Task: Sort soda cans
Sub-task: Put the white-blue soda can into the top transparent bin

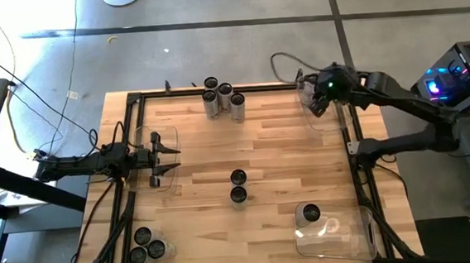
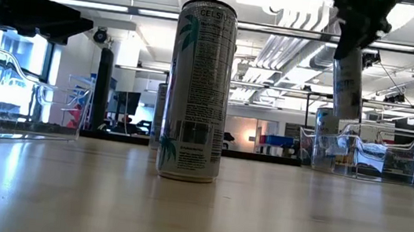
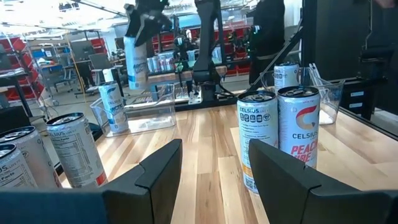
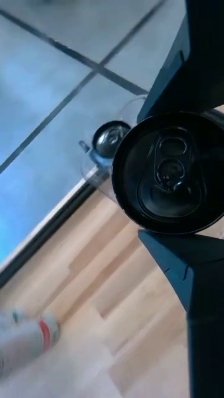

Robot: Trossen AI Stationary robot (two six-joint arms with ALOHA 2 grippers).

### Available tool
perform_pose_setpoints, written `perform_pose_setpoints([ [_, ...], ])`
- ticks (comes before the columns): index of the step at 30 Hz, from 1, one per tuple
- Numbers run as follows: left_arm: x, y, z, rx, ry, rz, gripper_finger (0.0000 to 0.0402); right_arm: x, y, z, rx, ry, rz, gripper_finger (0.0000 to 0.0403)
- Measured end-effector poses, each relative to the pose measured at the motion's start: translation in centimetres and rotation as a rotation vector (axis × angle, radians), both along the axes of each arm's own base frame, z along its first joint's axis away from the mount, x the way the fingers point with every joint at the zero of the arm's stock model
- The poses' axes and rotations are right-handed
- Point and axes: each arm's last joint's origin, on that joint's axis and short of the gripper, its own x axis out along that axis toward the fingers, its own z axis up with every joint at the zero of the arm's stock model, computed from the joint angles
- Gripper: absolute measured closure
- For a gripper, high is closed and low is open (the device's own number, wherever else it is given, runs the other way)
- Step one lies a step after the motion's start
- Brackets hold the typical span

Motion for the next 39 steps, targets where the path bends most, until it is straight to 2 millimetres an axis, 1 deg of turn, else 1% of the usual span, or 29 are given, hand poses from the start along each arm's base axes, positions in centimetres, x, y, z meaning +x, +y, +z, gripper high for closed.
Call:
perform_pose_setpoints([
  [3,0.0,0.0,0.0,0.0,0.0,0.0,0.0222,-1.0,-1.3,-1.5,0.032,-0.04,-0.028,0.0164],
  [8,0.0,0.0,0.0,0.0,0.0,0.0,0.0222,-2.0,-3.5,-4.5,0.088,-0.035,-0.075,0.0164],
  [13,0.0,0.0,0.0,0.0,0.0,0.0,0.0222,-3.4,-5.3,-6.5,0.096,-0.027,-0.179,0.0164],
  [17,0.0,0.0,0.0,0.0,0.0,0.0,0.0222,-4.2,-6.6,-6.8,0.056,-0.094,-0.257,0.0164],
  [24,0.0,0.0,0.0,0.0,0.0,0.0,0.0222,-3.8,-7.3,-6.6,0.04,-0.196,-0.33,0.0164],
  [33,0.0,0.0,0.0,0.0,0.0,0.0,0.0222,-3.1,-8.5,-7.8,0.044,-0.172,-0.428,0.0164],
  [39,0.0,0.0,0.0,0.0,0.0,-0.001,0.0222,-2.7,-9.3,-8.8,0.04,-0.113,-0.47,0.0164],
])
